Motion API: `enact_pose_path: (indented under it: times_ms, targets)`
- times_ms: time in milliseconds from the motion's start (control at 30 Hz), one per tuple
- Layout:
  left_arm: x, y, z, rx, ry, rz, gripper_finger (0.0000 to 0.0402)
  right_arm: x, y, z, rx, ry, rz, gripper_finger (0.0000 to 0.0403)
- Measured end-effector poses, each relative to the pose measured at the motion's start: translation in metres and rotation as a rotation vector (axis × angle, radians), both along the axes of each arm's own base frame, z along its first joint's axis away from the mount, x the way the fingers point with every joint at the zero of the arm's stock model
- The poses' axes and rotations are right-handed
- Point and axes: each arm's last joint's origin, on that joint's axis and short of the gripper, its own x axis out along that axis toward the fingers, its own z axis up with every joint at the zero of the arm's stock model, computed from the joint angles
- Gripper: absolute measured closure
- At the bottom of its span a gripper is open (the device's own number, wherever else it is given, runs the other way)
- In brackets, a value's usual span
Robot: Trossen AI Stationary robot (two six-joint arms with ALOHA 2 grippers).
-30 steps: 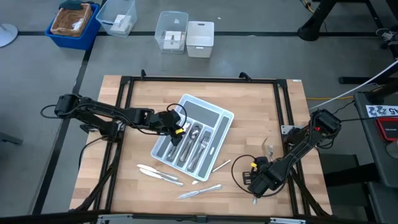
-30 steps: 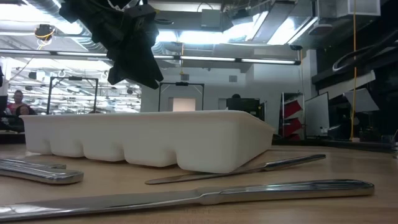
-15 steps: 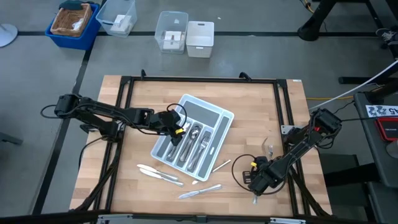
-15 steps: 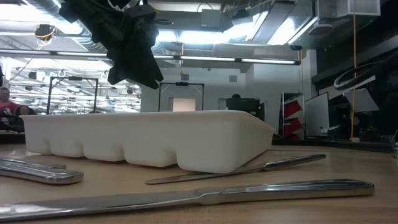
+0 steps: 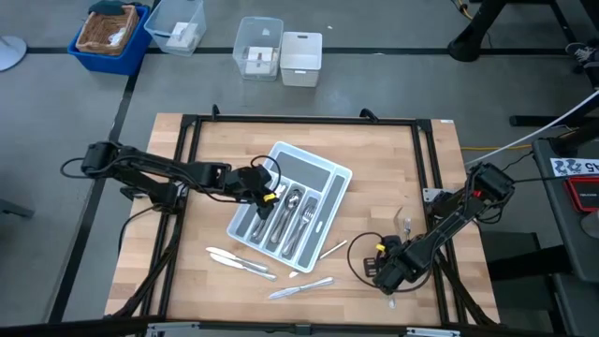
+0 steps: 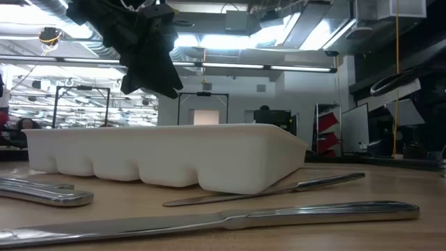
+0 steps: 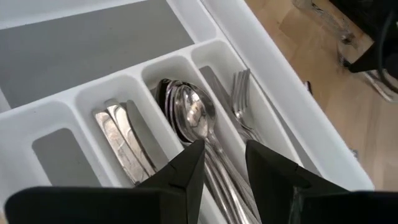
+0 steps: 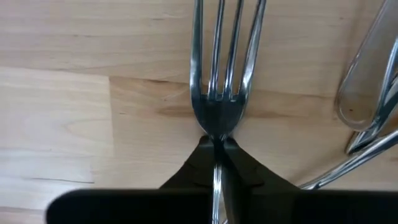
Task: Sort silverware
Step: Put the silver fork into the white cutlery tray
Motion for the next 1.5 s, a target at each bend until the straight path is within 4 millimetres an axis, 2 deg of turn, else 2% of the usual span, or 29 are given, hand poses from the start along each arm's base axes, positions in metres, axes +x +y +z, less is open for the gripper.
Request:
enact_pose_path:
  times_ms: [167,333,533,733,900,1133,1333,1500]
  targets:
    - [-0.003,-0.001,0.006,-0.016,-0.024,-0.017,0.0295,0.003,0.003,0.003,0.002,-0.015,-0.001,0.0383]
    - [-0.006,-0.001,0.013,-0.020,-0.053,-0.021,0.0295,0.014,0.010,0.013,0.000,-0.154,-0.018,0.0396]
    - [-0.009,-0.001,0.018,-0.020,-0.076,-0.021,0.0295,0.035,0.019,0.026,-0.007,-0.432,-0.091,0.0391]
    - [-0.009,-0.002,0.018,-0.054,-0.080,0.004,0.0295,0.065,0.009,0.039,-0.080,-0.733,-0.220,0.0392]
    - [-0.009,-0.005,0.018,-0.058,-0.079,-0.007,0.0295,0.093,-0.014,0.046,-0.135,-0.837,-0.217,0.0391]
    - [-0.010,-0.008,0.018,-0.059,-0.079,-0.018,0.0295,0.130,-0.064,0.054,-0.244,-0.931,-0.182,0.0390]
    - [-0.009,-0.008,0.018,-0.057,-0.078,-0.019,0.0295,0.146,-0.109,0.054,-0.353,-0.921,-0.211,0.0388]
    - [-0.009,-0.008,0.018,-0.056,-0.078,-0.020,0.0295,0.155,-0.128,0.046,-0.343,-0.893,-0.225,0.0387]
